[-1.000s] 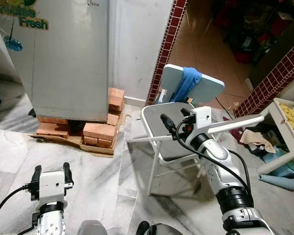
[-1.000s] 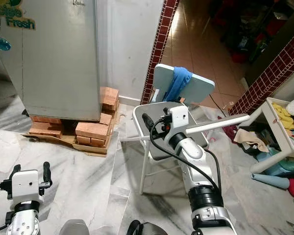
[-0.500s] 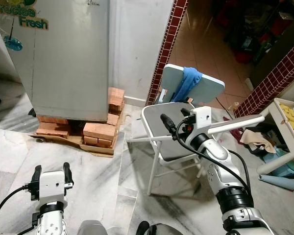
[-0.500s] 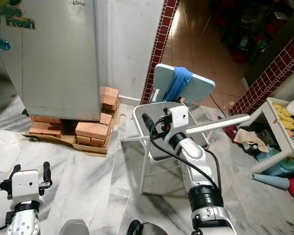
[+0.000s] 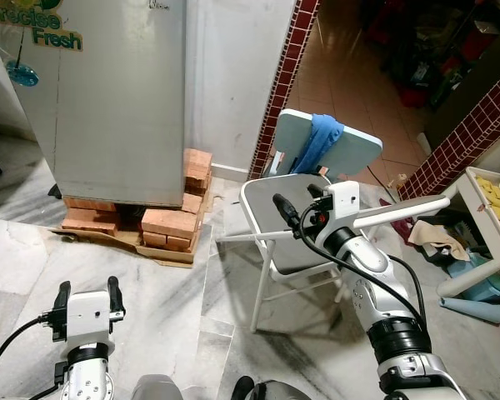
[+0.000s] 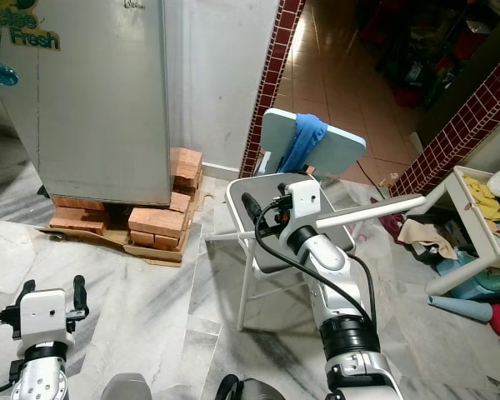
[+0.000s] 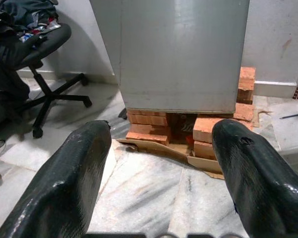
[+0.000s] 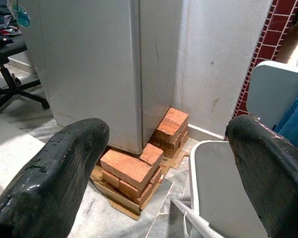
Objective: Restocking fridge
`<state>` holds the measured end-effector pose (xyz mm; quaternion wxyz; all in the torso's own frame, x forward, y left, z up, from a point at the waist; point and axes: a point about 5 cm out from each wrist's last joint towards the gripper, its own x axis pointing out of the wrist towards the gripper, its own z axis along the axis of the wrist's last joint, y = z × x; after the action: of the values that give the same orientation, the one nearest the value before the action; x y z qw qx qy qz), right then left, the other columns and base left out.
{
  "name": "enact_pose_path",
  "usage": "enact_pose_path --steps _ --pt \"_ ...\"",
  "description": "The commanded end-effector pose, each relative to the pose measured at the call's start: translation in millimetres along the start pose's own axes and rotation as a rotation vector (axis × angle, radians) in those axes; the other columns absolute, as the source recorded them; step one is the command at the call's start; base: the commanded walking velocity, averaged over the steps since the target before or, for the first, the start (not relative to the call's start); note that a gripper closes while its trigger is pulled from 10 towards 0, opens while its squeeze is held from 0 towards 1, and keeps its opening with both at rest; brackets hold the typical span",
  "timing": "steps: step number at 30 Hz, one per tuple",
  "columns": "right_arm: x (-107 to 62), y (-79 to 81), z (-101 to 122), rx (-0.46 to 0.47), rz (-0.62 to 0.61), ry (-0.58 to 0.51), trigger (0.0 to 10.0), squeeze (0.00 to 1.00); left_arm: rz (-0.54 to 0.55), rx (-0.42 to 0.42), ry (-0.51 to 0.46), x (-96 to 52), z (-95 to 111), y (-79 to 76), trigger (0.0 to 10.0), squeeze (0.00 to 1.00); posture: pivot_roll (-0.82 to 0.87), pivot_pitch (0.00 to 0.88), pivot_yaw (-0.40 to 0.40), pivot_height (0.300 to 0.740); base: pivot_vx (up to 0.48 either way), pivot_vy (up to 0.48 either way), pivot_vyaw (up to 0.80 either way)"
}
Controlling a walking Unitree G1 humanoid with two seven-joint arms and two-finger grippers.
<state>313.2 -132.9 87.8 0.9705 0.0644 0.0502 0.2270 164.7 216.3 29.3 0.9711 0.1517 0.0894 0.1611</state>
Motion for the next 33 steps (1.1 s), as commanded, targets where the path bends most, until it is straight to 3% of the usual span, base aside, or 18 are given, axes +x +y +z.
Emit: enact_pose_path --steps 1,14,15,16,17,18,33 --pt "-1.3 -3.5 4 -0.016 -0.008 -0.011 10.0 0.00 -0.004 -0.001 -0.015 -0.5 3 -1.7 10.0 0.00 0.30 0.048 -0.179 0.740 0.000 0.000 0.00" --pt "-1.3 -3.5 4 -0.016 -0.008 -0.011 10.0 0.00 -0.004 -0.001 -0.015 -0.5 3 -1.7 10.0 0.00 0.30 0.048 -0.179 0.740 0.000 0.000 0.00" --pt "-3.1 -4.3 3 -0.022 -0.015 -0.008 10.0 0.00 0.007 -0.001 -0.014 -1.1 3 -1.9 10.0 0.00 0.00 0.000 0.000 0.740 0.000 0.000 0.00" --pt "-16.3 -13.3 -12 -0.060 -0.136 0.018 10.0 0.00 -0.032 -0.017 -0.047 12.4 11 -8.9 10.0 0.00 0.18 0.000 -0.056 0.740 0.000 0.000 0.00" --pt "-34.3 -21.8 -31 -0.114 -0.273 0.047 10.0 0.00 -0.089 -0.032 -0.088 28.6 21 -18.3 10.0 0.00 0.18 0.000 -0.056 0.740 0.000 0.000 0.00" --pt "-37.9 -22.7 -35 -0.126 -0.295 0.052 10.0 0.00 -0.105 -0.033 -0.097 31.6 24 -20.8 10.0 0.00 0.18 0.000 -0.055 0.740 0.000 0.000 0.00" --pt "-46.3 -31.7 -36 -0.143 -0.399 0.019 10.0 0.00 -0.164 -0.023 -0.146 43.1 34 -25.1 10.0 0.00 0.15 0.000 0.001 0.740 0.000 0.000 0.00"
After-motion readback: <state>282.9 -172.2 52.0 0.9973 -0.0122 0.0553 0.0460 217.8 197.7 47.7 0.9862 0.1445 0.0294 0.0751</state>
